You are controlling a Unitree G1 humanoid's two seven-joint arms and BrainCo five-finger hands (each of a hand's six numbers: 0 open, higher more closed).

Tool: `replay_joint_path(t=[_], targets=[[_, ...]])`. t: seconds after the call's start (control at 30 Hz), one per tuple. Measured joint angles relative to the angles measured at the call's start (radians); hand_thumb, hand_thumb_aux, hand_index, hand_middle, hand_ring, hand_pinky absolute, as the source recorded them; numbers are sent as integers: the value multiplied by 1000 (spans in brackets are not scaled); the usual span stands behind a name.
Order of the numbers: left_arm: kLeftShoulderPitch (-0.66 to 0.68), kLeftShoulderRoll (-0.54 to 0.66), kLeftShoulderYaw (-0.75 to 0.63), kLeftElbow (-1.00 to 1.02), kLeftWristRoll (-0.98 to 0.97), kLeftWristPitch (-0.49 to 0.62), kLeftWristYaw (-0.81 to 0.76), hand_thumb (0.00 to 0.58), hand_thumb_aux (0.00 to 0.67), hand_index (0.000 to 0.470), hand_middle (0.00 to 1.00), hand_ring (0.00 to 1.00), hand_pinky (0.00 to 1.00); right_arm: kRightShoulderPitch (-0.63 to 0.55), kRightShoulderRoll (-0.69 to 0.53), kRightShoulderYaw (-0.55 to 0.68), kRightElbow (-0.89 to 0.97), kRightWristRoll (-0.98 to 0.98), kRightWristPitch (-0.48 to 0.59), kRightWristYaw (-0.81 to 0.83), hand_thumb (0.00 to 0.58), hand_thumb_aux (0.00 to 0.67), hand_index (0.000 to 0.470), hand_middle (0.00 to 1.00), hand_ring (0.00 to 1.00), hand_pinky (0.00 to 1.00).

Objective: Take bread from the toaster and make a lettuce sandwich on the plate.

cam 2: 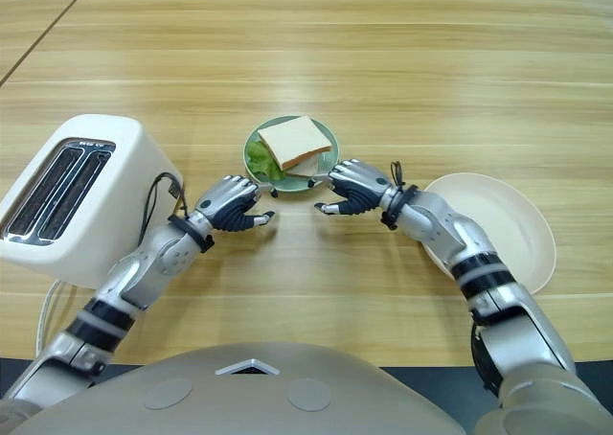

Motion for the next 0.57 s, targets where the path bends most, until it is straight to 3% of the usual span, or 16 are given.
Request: replay_joint_path(t=[0.17, 0.3, 0.43, 0.57], targets=[[214, -61, 107, -238, -383, -59, -7, 0, 0, 0, 0, 0, 0, 198, -20, -71, -259, 419, 26, 82, 0, 0, 0, 0, 0, 0], [276, -135, 147, -132, -745, -155, -88, 0, 0, 0, 0, 0, 0, 206, 105, -81, -240, 710, 136, 180, 0, 0, 0, 0, 0, 0], [261, -181, 151, -102, -891, -161, -174, 0, 0, 0, 0, 0, 0, 205, 151, -146, -212, 879, 223, 278, 0, 0, 0, 0, 0, 0], [261, -202, 157, -102, -908, -163, -215, 0, 0, 0, 0, 0, 0, 208, 169, -181, -212, 897, 242, 329, 0, 0, 0, 0, 0, 0]])
